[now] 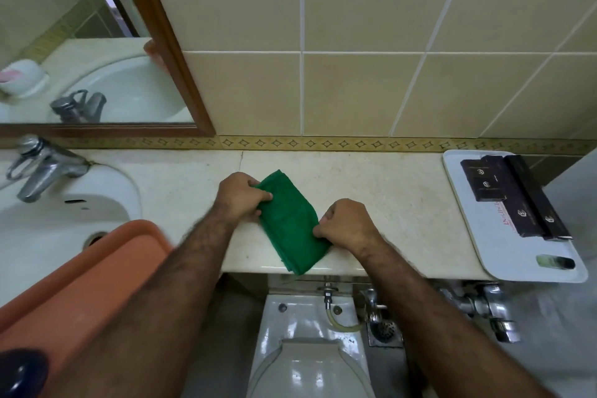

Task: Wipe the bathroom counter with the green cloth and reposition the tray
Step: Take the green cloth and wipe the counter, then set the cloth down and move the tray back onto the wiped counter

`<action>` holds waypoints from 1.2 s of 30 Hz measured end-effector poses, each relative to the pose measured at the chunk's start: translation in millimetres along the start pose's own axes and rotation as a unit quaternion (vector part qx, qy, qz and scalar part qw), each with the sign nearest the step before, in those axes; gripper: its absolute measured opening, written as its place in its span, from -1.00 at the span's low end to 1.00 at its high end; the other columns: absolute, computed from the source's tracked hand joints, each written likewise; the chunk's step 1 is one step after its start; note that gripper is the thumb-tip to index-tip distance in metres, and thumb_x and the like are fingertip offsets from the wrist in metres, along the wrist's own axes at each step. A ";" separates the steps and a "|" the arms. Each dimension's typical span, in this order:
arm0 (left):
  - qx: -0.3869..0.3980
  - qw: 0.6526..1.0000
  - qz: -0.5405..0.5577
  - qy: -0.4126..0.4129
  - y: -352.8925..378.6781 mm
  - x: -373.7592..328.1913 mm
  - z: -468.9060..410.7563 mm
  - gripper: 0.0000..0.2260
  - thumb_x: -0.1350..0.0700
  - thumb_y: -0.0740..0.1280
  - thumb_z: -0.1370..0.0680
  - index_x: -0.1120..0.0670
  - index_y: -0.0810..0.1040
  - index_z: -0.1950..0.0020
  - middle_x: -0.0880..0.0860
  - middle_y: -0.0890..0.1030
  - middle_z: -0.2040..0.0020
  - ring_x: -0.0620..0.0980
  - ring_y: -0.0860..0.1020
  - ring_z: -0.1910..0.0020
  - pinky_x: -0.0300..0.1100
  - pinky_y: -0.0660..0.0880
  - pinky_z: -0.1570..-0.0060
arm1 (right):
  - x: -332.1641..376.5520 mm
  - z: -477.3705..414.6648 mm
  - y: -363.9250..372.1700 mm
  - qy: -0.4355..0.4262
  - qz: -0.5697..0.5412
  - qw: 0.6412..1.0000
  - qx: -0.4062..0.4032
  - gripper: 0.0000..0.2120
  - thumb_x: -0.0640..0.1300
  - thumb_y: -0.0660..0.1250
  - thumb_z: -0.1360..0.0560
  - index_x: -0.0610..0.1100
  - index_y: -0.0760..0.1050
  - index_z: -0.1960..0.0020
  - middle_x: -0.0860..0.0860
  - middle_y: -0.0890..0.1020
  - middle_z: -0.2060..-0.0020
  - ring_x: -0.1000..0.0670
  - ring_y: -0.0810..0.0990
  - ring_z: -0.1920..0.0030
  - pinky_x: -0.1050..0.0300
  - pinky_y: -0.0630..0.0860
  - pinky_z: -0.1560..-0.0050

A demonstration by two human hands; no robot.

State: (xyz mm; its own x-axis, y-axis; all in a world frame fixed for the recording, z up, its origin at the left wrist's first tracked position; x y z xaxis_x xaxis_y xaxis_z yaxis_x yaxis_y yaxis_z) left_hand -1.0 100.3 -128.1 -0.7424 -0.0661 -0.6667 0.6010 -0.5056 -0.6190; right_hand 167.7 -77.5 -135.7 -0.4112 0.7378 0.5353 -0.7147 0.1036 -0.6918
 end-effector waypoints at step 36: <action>-0.001 0.906 -0.279 0.319 172.6 -183.5 40.9 -0.19 -0.32 0.27 -0.54 0.18 0.20 -0.60 0.17 0.26 -0.60 0.14 0.20 -0.57 -0.03 0.16 -0.52 | -190.3 37.0 -170.3 0.026 0.133 0.956 -0.260 -0.21 0.35 0.17 -0.57 -0.17 0.20 -0.59 -0.17 0.21 -0.62 -0.16 0.11 -0.63 -0.13 0.12 -0.62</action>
State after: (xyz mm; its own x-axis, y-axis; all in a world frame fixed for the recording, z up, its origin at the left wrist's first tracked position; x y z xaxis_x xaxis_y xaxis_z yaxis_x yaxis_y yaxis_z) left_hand 226.8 -10.0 -95.6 -0.6086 0.7105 -0.3531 0.1850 -0.3057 -0.9340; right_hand 346.7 -260.2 -101.8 -0.5000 0.8154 0.2918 -0.2059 0.2153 -0.9546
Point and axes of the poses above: each hand's wrist, its own z-axis away from the middle knuckle, its own y-axis out of the palm, x = y × z, the point moved 10 cm from there along -z, towards the middle knuckle
